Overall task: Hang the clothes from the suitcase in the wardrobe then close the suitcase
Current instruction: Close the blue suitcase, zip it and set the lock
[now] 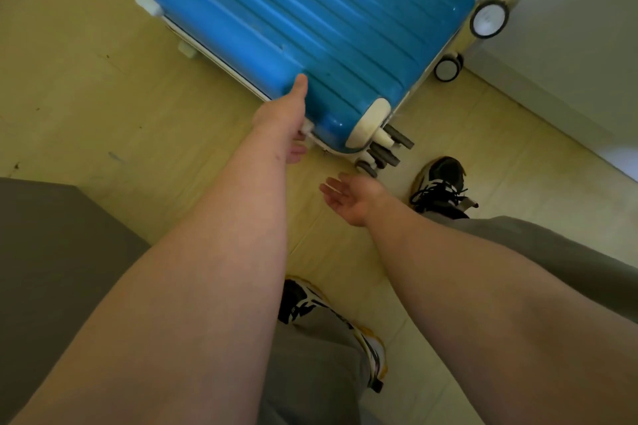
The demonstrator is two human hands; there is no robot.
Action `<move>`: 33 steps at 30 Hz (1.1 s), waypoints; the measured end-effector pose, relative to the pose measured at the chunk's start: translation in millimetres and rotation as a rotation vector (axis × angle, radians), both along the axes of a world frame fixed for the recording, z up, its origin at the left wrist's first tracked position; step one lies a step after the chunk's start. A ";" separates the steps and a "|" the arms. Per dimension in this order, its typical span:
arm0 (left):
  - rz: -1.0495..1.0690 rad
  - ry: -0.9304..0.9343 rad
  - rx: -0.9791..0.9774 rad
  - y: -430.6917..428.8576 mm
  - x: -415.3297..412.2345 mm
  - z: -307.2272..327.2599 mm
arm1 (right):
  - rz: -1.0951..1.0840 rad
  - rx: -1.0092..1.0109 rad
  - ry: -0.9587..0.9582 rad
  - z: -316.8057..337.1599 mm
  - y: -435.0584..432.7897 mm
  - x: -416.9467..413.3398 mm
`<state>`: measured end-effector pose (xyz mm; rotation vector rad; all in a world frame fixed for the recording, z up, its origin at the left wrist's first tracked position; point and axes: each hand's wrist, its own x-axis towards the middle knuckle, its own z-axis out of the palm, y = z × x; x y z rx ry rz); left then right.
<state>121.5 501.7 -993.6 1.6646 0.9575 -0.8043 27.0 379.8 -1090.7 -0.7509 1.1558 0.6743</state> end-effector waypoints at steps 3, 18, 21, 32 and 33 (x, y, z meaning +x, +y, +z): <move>0.020 -0.108 0.112 2.3 15.1 -1.7 | -0.075 0.063 -0.028 -4.4 4.4 8.8; 0.053 -0.058 -0.221 -10.5 8.5 -15.6 | -0.103 0.095 -0.116 -19.5 37.5 26.8; 0.107 -0.082 -0.169 -24.6 12.4 -15.8 | 0.023 -0.024 -0.127 -23.0 41.4 30.3; 0.452 -0.127 -0.049 -57.1 15.2 -23.7 | 0.102 -0.093 -0.139 -37.3 43.9 32.8; 0.463 -0.145 -0.018 -58.6 15.7 -26.4 | 0.083 -0.098 -0.142 -51.3 43.0 33.6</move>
